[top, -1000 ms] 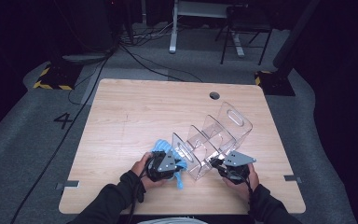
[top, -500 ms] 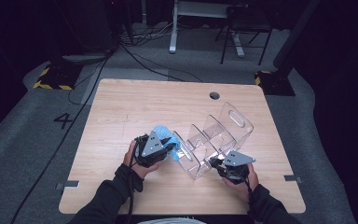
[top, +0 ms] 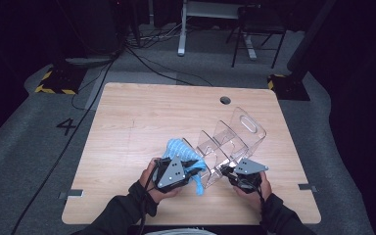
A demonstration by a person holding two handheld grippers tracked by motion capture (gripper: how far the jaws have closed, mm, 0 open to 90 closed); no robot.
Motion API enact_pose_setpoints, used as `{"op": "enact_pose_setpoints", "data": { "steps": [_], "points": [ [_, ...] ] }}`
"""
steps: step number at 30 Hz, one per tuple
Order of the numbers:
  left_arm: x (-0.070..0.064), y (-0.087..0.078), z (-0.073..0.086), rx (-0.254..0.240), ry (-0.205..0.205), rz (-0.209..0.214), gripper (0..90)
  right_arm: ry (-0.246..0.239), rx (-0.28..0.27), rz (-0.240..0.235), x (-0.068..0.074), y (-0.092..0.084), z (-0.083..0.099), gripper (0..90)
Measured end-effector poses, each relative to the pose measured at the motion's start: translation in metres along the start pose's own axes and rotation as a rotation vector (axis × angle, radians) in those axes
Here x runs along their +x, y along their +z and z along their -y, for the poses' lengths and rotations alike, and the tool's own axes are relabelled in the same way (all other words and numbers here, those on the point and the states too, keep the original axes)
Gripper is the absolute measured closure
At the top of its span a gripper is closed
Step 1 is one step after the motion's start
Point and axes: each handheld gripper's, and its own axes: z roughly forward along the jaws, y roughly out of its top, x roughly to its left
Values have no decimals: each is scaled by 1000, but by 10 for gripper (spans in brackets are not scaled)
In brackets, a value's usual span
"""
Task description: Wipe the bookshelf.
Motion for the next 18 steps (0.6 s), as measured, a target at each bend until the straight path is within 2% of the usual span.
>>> {"op": "enact_pose_setpoints", "data": {
  "steps": [2,4,7,9,13,15,18],
  "points": [
    [-2,3,3,8,1,43,757,-1,1,1,0,0,0,821],
    [-7,9,7,41,20,77,757,-2,0,2,0,0,0,820],
    [-10,15,12,85,51,104,756,-2,1,2,0,0,0,821],
    [-8,19,17,97,36,132,757,-3,3,2,0,0,0,821],
    [-5,28,29,188,68,129,757,-3,2,2,0,0,0,821],
    [-1,31,35,209,40,141,758,-3,3,2,0,0,0,821],
    [6,34,42,251,33,128,758,-3,3,2,0,0,0,821]
  ]
}}
